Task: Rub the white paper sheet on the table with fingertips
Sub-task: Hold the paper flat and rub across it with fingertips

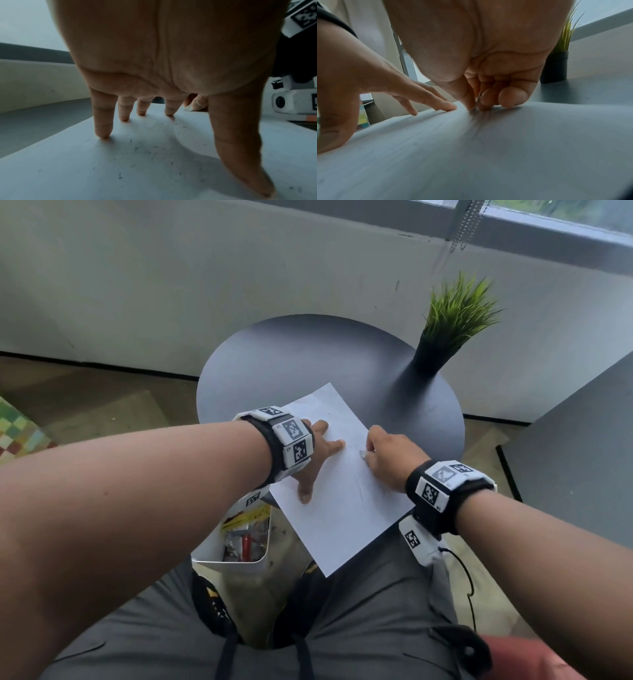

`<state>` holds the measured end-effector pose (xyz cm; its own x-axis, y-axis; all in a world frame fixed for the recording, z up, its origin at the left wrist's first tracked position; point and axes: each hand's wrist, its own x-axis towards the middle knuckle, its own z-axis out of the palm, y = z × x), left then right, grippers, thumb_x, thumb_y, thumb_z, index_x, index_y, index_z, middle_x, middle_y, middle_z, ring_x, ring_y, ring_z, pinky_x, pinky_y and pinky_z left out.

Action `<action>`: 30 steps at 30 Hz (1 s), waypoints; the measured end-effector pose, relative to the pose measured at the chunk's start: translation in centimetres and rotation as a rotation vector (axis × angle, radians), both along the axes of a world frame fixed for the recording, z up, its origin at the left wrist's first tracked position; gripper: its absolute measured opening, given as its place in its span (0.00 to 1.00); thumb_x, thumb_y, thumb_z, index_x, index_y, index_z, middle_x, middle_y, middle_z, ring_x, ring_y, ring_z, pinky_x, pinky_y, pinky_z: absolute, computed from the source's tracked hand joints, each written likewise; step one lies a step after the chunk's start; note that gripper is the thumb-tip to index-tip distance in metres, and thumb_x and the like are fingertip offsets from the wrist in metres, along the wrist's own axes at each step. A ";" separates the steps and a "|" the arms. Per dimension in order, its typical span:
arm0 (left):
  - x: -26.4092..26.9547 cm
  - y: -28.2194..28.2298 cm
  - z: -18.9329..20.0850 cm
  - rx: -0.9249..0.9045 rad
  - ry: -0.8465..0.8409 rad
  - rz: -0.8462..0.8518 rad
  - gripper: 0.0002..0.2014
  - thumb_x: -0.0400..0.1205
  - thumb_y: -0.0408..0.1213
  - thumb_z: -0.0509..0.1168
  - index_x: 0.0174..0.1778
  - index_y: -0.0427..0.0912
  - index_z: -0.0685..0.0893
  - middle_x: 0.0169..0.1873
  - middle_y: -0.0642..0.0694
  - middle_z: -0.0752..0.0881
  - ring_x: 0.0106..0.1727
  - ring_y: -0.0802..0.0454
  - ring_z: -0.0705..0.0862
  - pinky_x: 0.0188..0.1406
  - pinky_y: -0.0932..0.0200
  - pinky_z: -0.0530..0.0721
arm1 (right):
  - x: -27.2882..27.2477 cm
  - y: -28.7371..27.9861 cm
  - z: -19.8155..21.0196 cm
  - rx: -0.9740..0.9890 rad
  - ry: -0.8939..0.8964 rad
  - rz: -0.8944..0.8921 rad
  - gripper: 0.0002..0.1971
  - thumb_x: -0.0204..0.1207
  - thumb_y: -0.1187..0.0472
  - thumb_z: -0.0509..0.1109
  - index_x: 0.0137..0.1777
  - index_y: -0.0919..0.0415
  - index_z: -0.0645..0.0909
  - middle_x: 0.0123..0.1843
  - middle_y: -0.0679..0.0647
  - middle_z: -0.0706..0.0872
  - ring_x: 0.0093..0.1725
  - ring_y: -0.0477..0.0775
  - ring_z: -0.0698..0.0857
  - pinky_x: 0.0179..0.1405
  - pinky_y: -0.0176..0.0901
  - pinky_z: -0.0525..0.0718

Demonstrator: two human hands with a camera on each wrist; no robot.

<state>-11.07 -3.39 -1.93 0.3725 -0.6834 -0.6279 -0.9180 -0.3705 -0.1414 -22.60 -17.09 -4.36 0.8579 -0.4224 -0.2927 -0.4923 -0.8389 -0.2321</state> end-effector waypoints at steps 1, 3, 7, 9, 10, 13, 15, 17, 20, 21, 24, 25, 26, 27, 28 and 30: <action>0.0 0.2 -0.2 -0.005 0.013 0.020 0.66 0.63 0.64 0.81 0.86 0.63 0.40 0.87 0.42 0.44 0.86 0.35 0.51 0.79 0.32 0.64 | 0.1 0.2 0.2 -0.014 0.000 0.015 0.09 0.82 0.52 0.59 0.52 0.58 0.69 0.48 0.60 0.82 0.45 0.65 0.81 0.46 0.55 0.83; -0.2 0.8 -0.6 -0.031 0.033 0.050 0.68 0.61 0.69 0.78 0.86 0.63 0.37 0.87 0.43 0.37 0.87 0.36 0.42 0.81 0.31 0.56 | -0.1 1.2 0.3 -0.029 -0.003 0.108 0.08 0.82 0.54 0.59 0.53 0.58 0.69 0.48 0.58 0.82 0.45 0.63 0.79 0.43 0.52 0.81; -0.5 1.6 -1.5 -0.065 0.030 0.041 0.71 0.59 0.73 0.76 0.86 0.59 0.33 0.86 0.43 0.32 0.86 0.34 0.35 0.81 0.29 0.53 | -1.1 4.1 0.7 0.042 0.061 0.462 0.09 0.82 0.55 0.61 0.57 0.58 0.72 0.49 0.56 0.83 0.46 0.59 0.77 0.42 0.47 0.74; -0.5 1.6 -1.6 -0.067 0.029 0.035 0.71 0.59 0.73 0.76 0.86 0.59 0.33 0.86 0.43 0.32 0.86 0.34 0.35 0.81 0.29 0.53 | -0.8 3.0 0.8 0.049 0.109 0.443 0.06 0.80 0.55 0.63 0.54 0.55 0.73 0.48 0.54 0.83 0.45 0.55 0.77 0.45 0.48 0.78; -0.5 1.5 -1.6 -0.069 0.031 0.037 0.71 0.59 0.73 0.76 0.86 0.60 0.32 0.86 0.43 0.32 0.86 0.34 0.35 0.80 0.29 0.53 | -0.4 1.9 0.7 0.031 0.099 0.341 0.05 0.79 0.55 0.63 0.52 0.53 0.73 0.48 0.54 0.84 0.45 0.56 0.79 0.45 0.49 0.81; -0.4 1.6 -1.8 -0.066 0.037 0.042 0.71 0.59 0.74 0.75 0.85 0.61 0.31 0.86 0.44 0.31 0.86 0.35 0.34 0.80 0.27 0.54 | 0.1 0.0 0.8 -0.045 0.037 0.075 0.06 0.79 0.55 0.60 0.50 0.56 0.70 0.47 0.59 0.82 0.45 0.64 0.81 0.43 0.53 0.83; -0.3 1.7 -1.9 -0.071 0.041 0.039 0.71 0.59 0.74 0.76 0.85 0.61 0.31 0.86 0.44 0.30 0.86 0.35 0.33 0.80 0.28 0.52 | -0.3 1.9 0.6 -0.032 0.025 0.163 0.08 0.81 0.56 0.59 0.55 0.58 0.70 0.52 0.59 0.83 0.47 0.64 0.81 0.41 0.50 0.78; -0.3 1.7 -1.9 -0.069 0.043 0.035 0.71 0.59 0.74 0.75 0.85 0.60 0.30 0.85 0.43 0.29 0.86 0.35 0.33 0.80 0.27 0.52 | -1.3 5.2 0.4 0.086 0.028 0.394 0.06 0.81 0.57 0.60 0.55 0.58 0.72 0.51 0.59 0.85 0.48 0.63 0.81 0.41 0.49 0.76; -0.3 1.8 -1.9 -0.065 0.044 0.035 0.71 0.59 0.75 0.74 0.84 0.61 0.30 0.85 0.44 0.29 0.86 0.35 0.33 0.80 0.27 0.53 | -1.4 4.9 0.4 0.145 0.068 0.478 0.04 0.79 0.57 0.64 0.50 0.56 0.75 0.45 0.55 0.85 0.45 0.60 0.81 0.43 0.49 0.80; -0.3 1.8 -2.0 -0.076 0.052 0.044 0.71 0.59 0.75 0.75 0.85 0.61 0.30 0.85 0.45 0.29 0.86 0.35 0.33 0.80 0.27 0.53 | -0.9 3.5 0.4 0.092 0.068 0.387 0.04 0.79 0.56 0.64 0.49 0.55 0.74 0.44 0.53 0.84 0.45 0.59 0.81 0.44 0.48 0.80; -0.3 1.9 -2.0 -0.082 0.064 0.066 0.71 0.60 0.74 0.75 0.84 0.62 0.30 0.85 0.45 0.29 0.86 0.36 0.32 0.80 0.26 0.52 | -0.2 1.0 0.5 -0.057 -0.001 0.127 0.07 0.81 0.54 0.60 0.51 0.56 0.70 0.47 0.56 0.82 0.46 0.63 0.81 0.43 0.50 0.81; -0.3 1.9 -2.0 -0.080 0.061 0.065 0.71 0.60 0.74 0.75 0.84 0.61 0.30 0.85 0.45 0.29 0.86 0.36 0.32 0.80 0.26 0.52 | -0.3 1.7 0.5 -0.074 -0.018 0.163 0.07 0.82 0.54 0.59 0.54 0.57 0.71 0.50 0.56 0.83 0.48 0.64 0.81 0.43 0.48 0.79; -0.3 1.8 -2.0 -0.079 0.060 0.062 0.71 0.60 0.74 0.75 0.85 0.61 0.30 0.85 0.44 0.29 0.86 0.35 0.32 0.80 0.27 0.52 | -0.5 3.0 0.5 -0.060 -0.013 0.244 0.08 0.83 0.55 0.58 0.58 0.58 0.72 0.51 0.55 0.82 0.50 0.63 0.81 0.44 0.45 0.74; -0.3 1.8 -2.0 -0.078 0.058 0.057 0.71 0.60 0.74 0.75 0.85 0.60 0.30 0.85 0.44 0.29 0.86 0.35 0.32 0.80 0.27 0.52 | -1.1 4.4 0.3 -0.015 -0.003 0.341 0.08 0.83 0.56 0.58 0.57 0.57 0.72 0.50 0.56 0.81 0.50 0.62 0.80 0.44 0.44 0.72; -0.3 1.8 -2.0 -0.076 0.056 0.051 0.71 0.60 0.74 0.75 0.85 0.60 0.30 0.85 0.43 0.29 0.86 0.34 0.32 0.80 0.27 0.52 | -1.6 5.4 0.4 0.034 0.025 0.422 0.06 0.83 0.56 0.59 0.54 0.57 0.73 0.48 0.55 0.81 0.49 0.61 0.78 0.44 0.46 0.73; -0.3 1.8 -2.0 -0.081 0.055 0.048 0.71 0.60 0.75 0.74 0.85 0.60 0.30 0.85 0.43 0.29 0.86 0.34 0.33 0.80 0.28 0.52 | -1.8 4.6 0.7 0.053 0.055 0.442 0.04 0.81 0.56 0.61 0.50 0.56 0.73 0.46 0.54 0.82 0.46 0.59 0.78 0.43 0.47 0.77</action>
<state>-11.35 -1.57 -3.92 0.3727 -0.7151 -0.5914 -0.9044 -0.4227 -0.0588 -24.36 -12.45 -3.65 0.9350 -0.0022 -0.3546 -0.1023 -0.9592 -0.2635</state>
